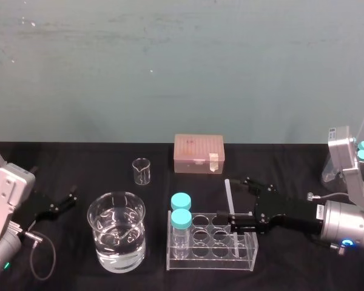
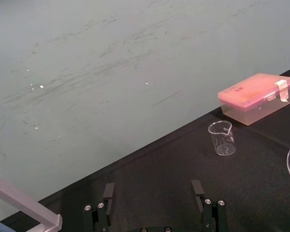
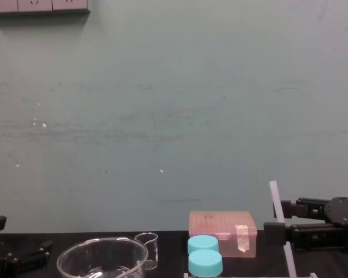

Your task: Pick up the stirring rod with one hand, then place it down.

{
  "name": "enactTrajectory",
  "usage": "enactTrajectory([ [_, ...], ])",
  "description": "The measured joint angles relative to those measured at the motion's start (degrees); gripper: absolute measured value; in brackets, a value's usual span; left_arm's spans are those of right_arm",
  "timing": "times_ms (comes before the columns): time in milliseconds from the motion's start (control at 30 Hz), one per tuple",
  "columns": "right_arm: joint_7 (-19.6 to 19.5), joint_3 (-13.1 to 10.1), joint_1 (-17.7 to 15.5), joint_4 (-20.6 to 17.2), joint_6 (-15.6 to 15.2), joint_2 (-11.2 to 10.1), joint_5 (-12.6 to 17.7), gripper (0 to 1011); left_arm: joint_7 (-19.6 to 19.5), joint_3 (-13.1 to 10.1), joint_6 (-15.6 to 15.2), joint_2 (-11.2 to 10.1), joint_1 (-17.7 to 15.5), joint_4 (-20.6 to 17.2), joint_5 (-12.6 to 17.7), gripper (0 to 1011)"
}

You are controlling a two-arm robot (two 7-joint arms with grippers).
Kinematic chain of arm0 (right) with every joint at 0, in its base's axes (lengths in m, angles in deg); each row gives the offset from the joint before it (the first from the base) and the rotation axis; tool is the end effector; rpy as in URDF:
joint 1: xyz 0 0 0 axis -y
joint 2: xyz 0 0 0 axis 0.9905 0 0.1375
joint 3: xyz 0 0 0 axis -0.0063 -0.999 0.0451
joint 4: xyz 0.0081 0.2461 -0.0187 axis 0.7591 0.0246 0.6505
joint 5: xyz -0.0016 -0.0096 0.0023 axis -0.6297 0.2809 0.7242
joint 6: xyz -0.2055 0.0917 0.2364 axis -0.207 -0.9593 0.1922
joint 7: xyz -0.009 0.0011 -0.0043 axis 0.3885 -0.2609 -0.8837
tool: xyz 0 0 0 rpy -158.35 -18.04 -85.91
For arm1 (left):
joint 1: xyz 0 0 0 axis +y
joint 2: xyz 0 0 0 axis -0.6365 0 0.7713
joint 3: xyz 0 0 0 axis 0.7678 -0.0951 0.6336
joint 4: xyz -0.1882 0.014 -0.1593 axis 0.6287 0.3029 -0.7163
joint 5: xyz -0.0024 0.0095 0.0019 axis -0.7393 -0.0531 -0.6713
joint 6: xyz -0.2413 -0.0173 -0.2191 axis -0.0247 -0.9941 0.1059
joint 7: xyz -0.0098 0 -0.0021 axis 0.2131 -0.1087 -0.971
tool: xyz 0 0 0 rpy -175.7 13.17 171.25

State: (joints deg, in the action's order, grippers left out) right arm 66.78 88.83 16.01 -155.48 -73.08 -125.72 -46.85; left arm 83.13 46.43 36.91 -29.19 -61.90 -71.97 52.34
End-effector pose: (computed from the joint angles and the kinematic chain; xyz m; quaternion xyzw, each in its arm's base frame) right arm 0.4096 -0.0575 -0.2110 -0.0512 0.0158 -0.2009 0.9782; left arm 0.3677 0.0536 -0.2708 0.1415 -0.1324 0.5800 0.7913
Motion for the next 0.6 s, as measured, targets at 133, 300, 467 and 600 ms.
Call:
enactTrajectory([
  [133, 0.0, 0.0, 0.0, 0.1, 0.1, 0.1, 0.1, 1002, 0.0, 0.0, 0.0, 0.0, 0.0, 0.0, 0.0, 1005],
  [300, 0.0, 0.0, 0.0, 0.1, 0.1, 0.1, 0.1, 1002, 0.0, 0.0, 0.0, 0.0, 0.0, 0.0, 0.0, 1005],
  [467, 0.0, 0.0, 0.0, 0.0, 0.1, 0.0, 0.1, 970, 0.0, 0.0, 0.0, 0.0, 0.0, 0.0, 0.0, 1005],
  [600, 0.1, 0.0, 0.0, 0.0, 0.0, 0.0, 0.1, 890, 0.0, 0.0, 0.0, 0.0, 0.0, 0.0, 0.0, 1005],
])
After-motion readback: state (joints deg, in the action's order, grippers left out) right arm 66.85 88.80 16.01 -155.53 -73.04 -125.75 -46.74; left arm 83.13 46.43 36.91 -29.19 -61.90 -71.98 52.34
